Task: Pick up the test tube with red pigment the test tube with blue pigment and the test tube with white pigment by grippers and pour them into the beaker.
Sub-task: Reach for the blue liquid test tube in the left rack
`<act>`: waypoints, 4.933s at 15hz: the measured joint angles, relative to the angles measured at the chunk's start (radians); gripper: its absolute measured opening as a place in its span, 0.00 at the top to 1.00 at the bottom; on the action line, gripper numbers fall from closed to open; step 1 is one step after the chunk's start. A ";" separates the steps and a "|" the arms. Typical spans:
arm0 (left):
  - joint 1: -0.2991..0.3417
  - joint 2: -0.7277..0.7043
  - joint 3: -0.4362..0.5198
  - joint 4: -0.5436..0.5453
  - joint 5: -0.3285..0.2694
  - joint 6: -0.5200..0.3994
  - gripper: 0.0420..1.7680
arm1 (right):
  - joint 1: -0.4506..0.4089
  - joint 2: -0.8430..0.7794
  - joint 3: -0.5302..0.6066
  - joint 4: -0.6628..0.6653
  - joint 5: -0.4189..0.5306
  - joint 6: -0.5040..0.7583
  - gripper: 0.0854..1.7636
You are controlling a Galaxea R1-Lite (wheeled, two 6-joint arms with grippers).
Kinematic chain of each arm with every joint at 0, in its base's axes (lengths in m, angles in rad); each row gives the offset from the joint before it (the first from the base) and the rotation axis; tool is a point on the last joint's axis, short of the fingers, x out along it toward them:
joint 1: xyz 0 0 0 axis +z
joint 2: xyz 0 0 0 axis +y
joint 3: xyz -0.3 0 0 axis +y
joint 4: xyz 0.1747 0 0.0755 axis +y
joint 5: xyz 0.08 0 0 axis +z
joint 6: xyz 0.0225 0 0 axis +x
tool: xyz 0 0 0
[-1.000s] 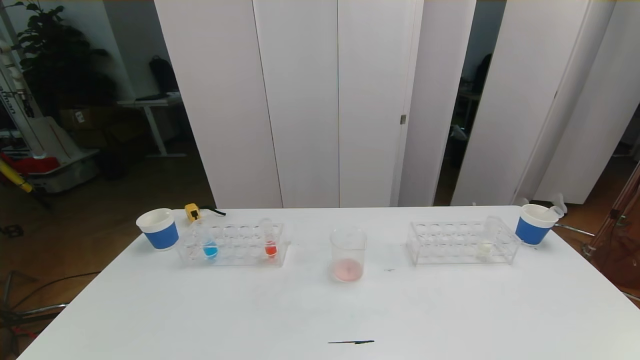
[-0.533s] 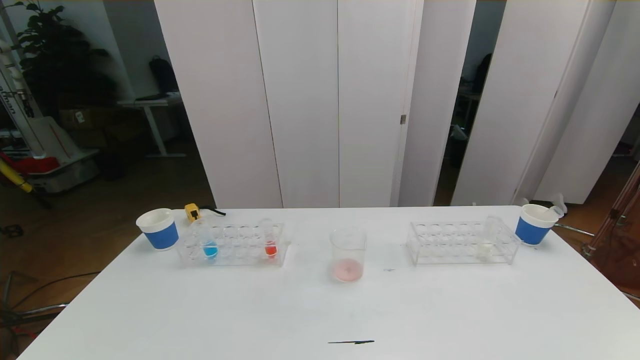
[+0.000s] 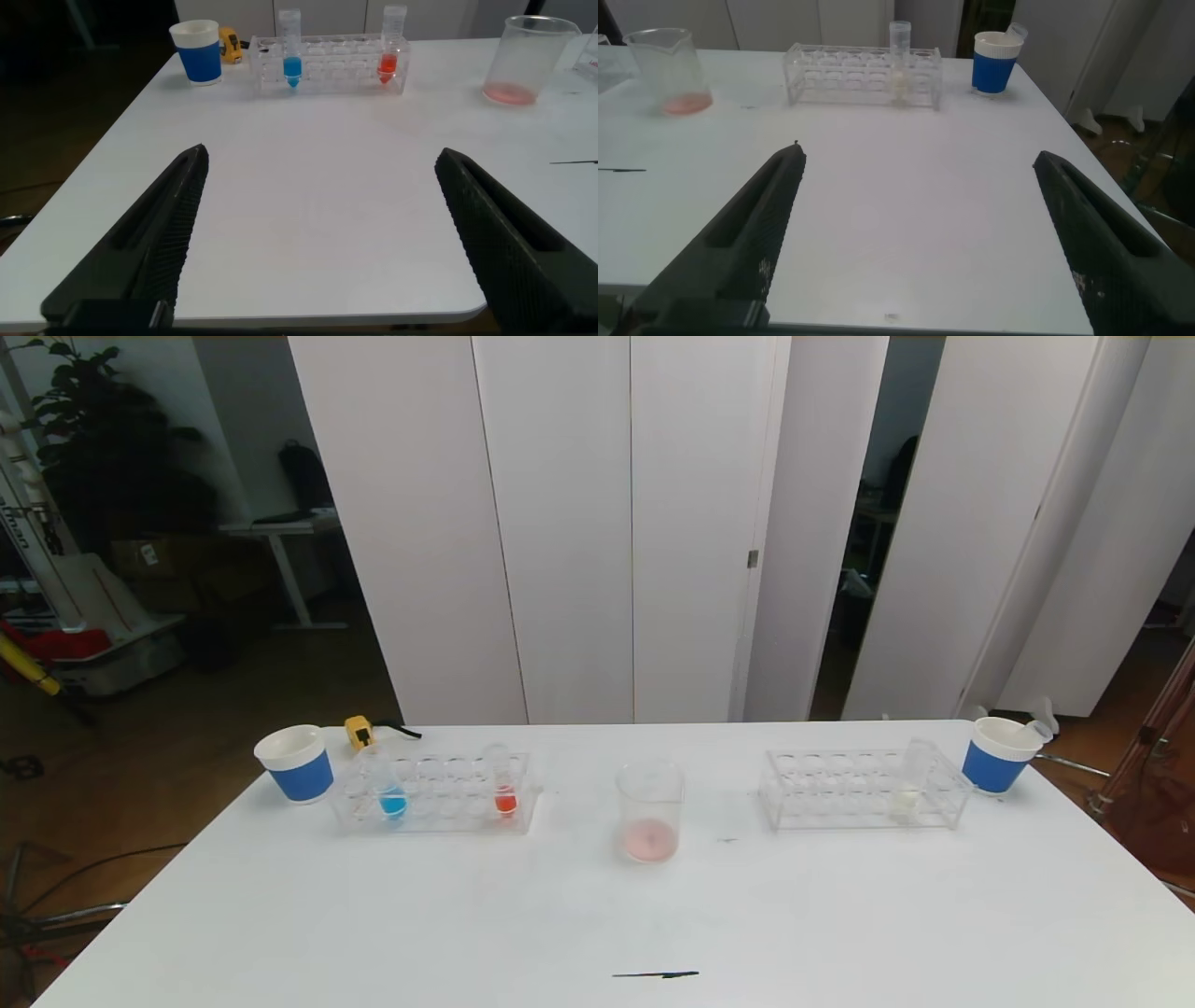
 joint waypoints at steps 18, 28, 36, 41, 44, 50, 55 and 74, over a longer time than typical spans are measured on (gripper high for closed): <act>0.000 0.000 0.000 0.001 0.000 0.000 0.02 | 0.000 0.000 0.000 0.000 0.000 0.000 0.01; 0.000 0.000 -0.003 -0.019 0.002 -0.001 0.02 | -0.001 0.000 0.000 0.000 0.000 0.000 0.01; -0.001 0.048 -0.348 0.193 0.000 -0.018 0.02 | 0.000 0.000 0.000 0.000 0.000 0.000 0.01; -0.049 0.312 -0.610 0.182 0.041 -0.023 0.02 | -0.001 0.000 0.000 0.000 0.000 0.000 0.01; -0.074 0.514 -0.711 0.063 0.079 -0.028 0.02 | 0.000 0.000 0.000 0.000 0.000 0.000 0.01; -0.074 0.877 -0.795 -0.189 0.094 -0.044 0.02 | 0.000 0.000 0.000 0.000 0.000 0.000 0.01; -0.074 1.055 -0.754 -0.323 0.086 -0.046 0.02 | -0.001 0.000 0.000 0.000 0.000 0.000 0.01; -0.059 1.687 -0.353 -1.161 0.074 -0.044 0.02 | 0.000 0.000 0.000 0.000 0.000 0.000 0.01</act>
